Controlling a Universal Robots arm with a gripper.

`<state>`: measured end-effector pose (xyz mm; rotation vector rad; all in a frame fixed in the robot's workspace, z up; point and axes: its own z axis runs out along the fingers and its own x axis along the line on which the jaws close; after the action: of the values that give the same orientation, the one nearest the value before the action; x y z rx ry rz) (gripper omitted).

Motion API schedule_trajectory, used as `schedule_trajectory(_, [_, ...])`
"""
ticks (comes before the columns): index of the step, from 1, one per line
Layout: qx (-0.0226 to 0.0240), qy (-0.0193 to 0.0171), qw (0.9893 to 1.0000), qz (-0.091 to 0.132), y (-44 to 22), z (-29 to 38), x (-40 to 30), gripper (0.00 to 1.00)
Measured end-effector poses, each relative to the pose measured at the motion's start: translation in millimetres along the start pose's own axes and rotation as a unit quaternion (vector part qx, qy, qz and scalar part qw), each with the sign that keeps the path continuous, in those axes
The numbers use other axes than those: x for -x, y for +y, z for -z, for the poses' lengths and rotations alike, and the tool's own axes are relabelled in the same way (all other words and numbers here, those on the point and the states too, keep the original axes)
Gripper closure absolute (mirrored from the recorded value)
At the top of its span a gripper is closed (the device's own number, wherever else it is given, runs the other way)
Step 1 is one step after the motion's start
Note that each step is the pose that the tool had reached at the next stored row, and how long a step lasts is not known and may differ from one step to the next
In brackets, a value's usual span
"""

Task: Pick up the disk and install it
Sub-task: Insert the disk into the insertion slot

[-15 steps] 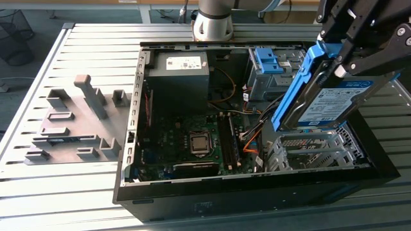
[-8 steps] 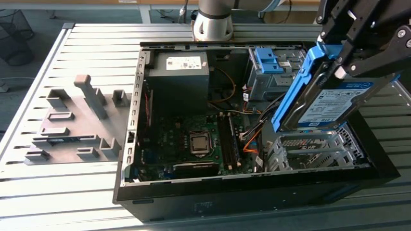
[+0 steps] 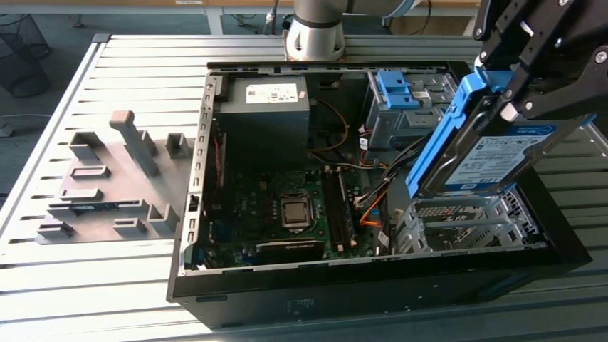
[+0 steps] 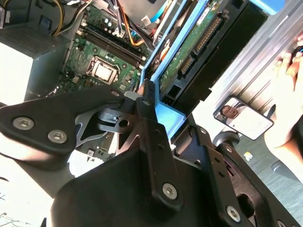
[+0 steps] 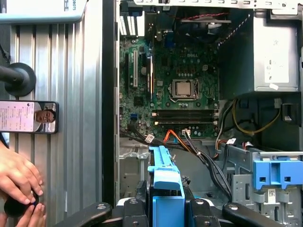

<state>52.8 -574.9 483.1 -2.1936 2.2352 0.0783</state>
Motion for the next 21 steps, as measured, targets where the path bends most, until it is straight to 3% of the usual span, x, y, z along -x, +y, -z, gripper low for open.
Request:
schedule_trajectory(5, [0.0000, 0.0001, 1.0000, 0.000, -8.9, -3.1, 0.1, 0.64])
schedule_trajectory(13, [-0.0006, -0.0001, 1.0000, -0.002, -13.4, -14.5, -0.4, 0.64])
schedule_trajectory(21, [-0.0008, -0.0001, 1.0000, -0.002, -24.2, -26.5, -0.7, 0.64])
